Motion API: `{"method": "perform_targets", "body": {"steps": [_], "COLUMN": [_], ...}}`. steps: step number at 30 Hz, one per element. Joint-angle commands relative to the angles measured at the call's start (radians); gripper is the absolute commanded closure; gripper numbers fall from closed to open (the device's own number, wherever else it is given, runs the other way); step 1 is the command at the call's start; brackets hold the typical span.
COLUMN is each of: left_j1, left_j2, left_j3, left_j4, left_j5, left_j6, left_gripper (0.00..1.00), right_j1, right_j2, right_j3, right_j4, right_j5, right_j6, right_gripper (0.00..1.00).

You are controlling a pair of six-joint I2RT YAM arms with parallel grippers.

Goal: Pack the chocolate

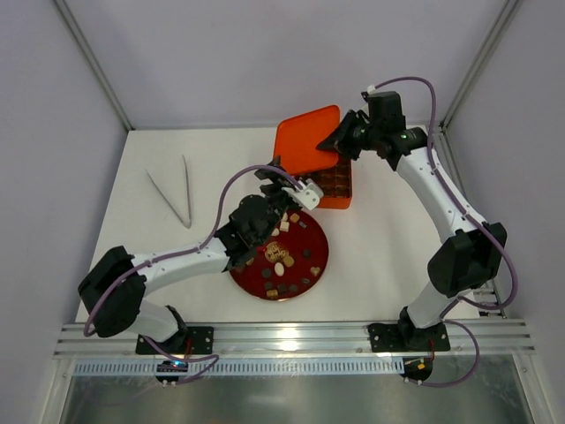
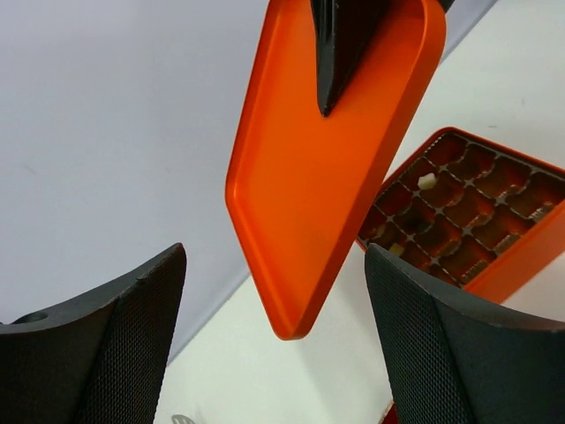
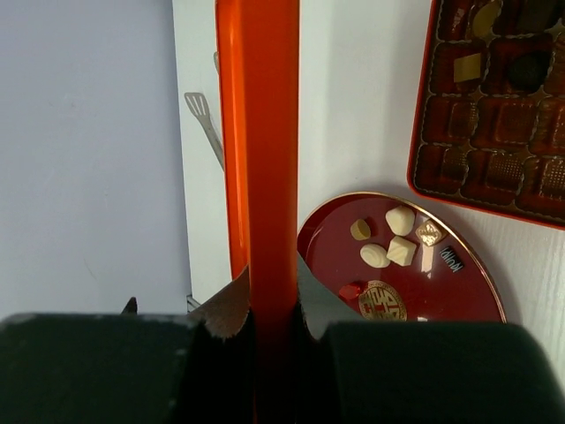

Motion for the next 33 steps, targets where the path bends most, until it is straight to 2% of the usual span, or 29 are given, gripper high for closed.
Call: {"method": "perform_targets", "body": {"steps": [1,6,11,22,31,33], "left_j1": [-0.006,-0.012,-0.014,-0.015,-0.020,-0.022], "left_j2": [0.047,0.082,0.108,0.179,0.238,0.246], "left_j3": [0.047,0.065,0.064,0.079,0.101,0.102], "left_j4": [0.187,0.217,0.314,0.421,0.559,0.570], "left_j5": [-0.039,-0.039,-0.057,-0.082,-0.118,-0.120], "left_j6": [0.096,0.121,0.152,0.222,0.319,0.333], "left_gripper": [0.20,0.21,0.22,0.33,0.54,0.64], "right_j1": [0.026,0.043,0.080,0.109,0.126,0.126], "right_j2": [-0.079,-0.081,-0.108,-0.141,-0.150,-0.153], "right_j3": [0.043,0.057,0.031,-0.014,-0.055,-0.060], "right_j4": [-0.019,-0.035,-0.023,0.003,0.026,0.040], "right_j5": [0.058,0.059,0.092,0.121,0.117,0.111], "right_j6": [0.016,0.054,0.088,0.128,0.137,0.140], "right_gripper": [0.96,0.96,0.96,0.96,0.96,0.96]}}
